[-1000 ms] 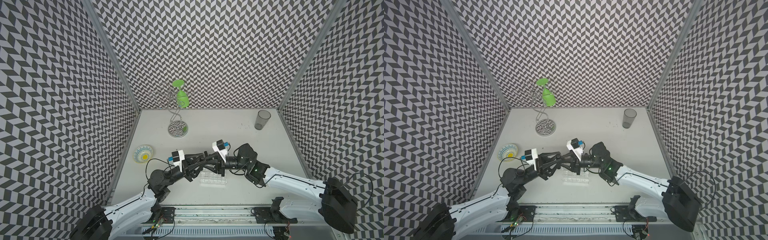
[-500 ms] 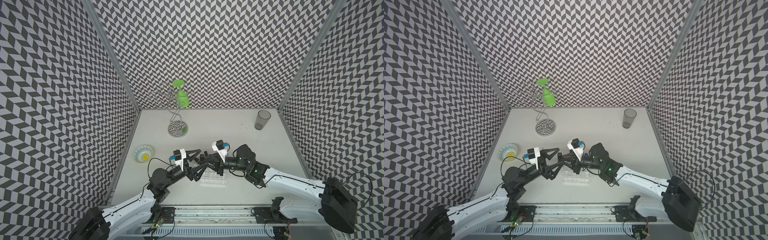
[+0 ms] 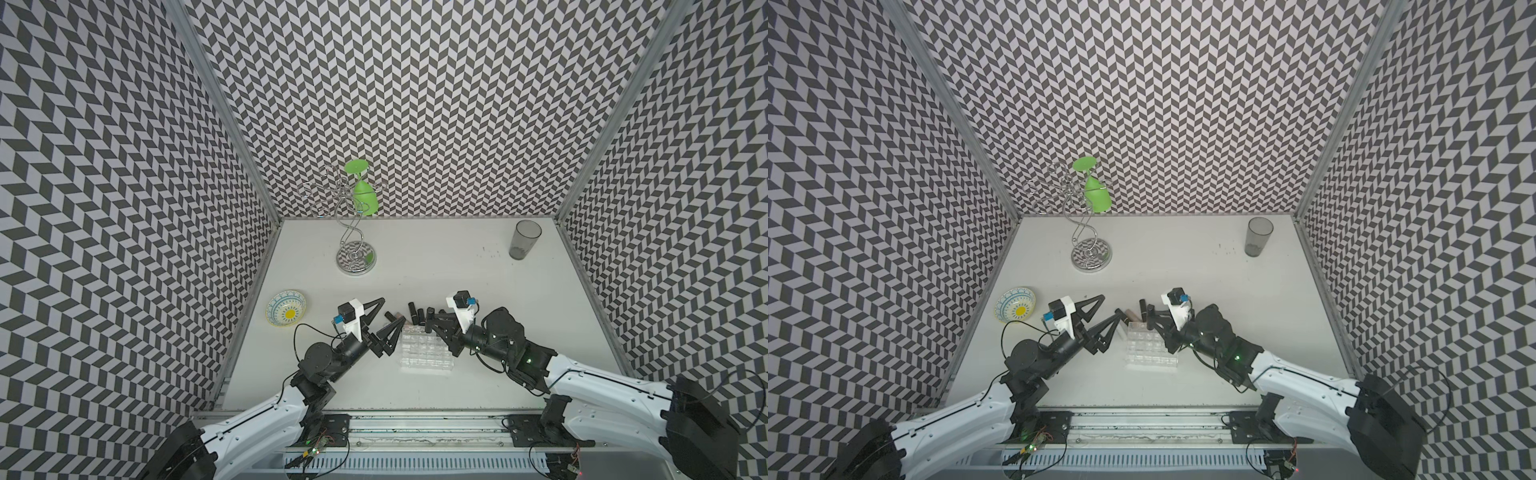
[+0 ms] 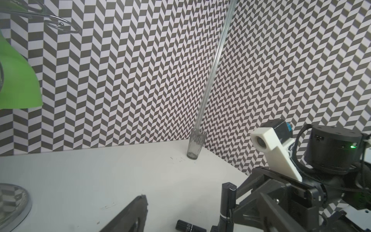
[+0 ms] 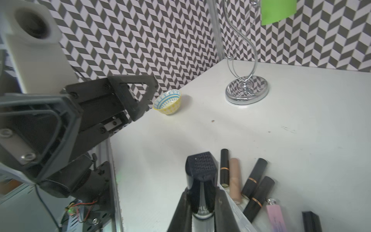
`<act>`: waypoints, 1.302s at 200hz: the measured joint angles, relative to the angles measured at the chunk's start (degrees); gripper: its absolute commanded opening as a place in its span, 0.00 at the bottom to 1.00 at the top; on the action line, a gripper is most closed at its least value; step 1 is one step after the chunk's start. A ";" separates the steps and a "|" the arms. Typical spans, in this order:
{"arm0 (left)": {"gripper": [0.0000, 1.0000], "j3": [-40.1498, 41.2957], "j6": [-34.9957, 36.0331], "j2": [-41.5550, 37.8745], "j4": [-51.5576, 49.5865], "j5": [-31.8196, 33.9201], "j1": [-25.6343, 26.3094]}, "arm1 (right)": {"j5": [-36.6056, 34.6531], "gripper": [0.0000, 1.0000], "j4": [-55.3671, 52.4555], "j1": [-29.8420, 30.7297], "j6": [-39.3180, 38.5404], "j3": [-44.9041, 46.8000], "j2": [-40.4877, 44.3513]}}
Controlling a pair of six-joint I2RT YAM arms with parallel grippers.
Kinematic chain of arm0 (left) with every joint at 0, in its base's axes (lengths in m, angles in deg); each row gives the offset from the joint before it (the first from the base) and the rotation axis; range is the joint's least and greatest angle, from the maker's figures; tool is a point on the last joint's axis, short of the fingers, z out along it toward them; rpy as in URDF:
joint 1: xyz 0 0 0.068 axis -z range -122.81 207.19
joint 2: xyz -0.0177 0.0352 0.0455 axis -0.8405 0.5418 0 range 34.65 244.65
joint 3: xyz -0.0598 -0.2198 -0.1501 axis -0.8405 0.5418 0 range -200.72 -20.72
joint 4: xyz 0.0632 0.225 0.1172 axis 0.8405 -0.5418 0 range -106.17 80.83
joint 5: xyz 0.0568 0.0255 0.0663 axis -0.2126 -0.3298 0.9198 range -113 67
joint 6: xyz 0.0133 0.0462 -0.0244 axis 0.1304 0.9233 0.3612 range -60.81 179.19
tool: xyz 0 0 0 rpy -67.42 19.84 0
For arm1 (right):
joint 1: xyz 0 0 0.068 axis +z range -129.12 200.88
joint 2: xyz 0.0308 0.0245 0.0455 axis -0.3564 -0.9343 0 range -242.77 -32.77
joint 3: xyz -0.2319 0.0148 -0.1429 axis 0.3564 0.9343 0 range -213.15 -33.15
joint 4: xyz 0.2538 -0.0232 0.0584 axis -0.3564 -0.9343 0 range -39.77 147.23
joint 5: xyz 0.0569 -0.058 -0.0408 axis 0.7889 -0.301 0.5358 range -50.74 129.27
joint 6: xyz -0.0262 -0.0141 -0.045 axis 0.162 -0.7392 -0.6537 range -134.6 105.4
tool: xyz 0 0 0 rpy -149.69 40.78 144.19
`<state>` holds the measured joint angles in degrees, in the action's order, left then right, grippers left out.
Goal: Arrange the lipsticks in the organizer
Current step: Pick up the lipstick at the center of the board, then place the lipstick in the storage box.
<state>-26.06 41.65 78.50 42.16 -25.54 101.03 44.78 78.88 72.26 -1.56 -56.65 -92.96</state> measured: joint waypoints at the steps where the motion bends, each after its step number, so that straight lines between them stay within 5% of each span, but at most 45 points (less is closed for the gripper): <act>1: 0.89 0.00 0.00 0.02 -0.02 0.11 0.00 | -0.22 0.08 0.04 0.00 0.00 0.13 0.02; 77: 0.88 2.19 1.86 5.73 2.58 4.46 0.00 | -14.38 0.07 4.24 7.37 -1.38 6.67 1.55; 132: 0.88 2.64 2.78 9.75 5.07 6.19 0.00 | -22.43 0.06 12.41 10.43 -4.52 7.61 -4.92; 260: 0.88 2.78 4.68 15.04 8.33 8.00 -0.96 | -29.18 0.06 22.18 12.41 -9.16 6.82 -17.40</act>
<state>-23.28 46.33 93.54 50.48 -17.54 100.06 15.60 101.06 84.67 -10.72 -49.84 -110.36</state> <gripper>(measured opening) 0.880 0.169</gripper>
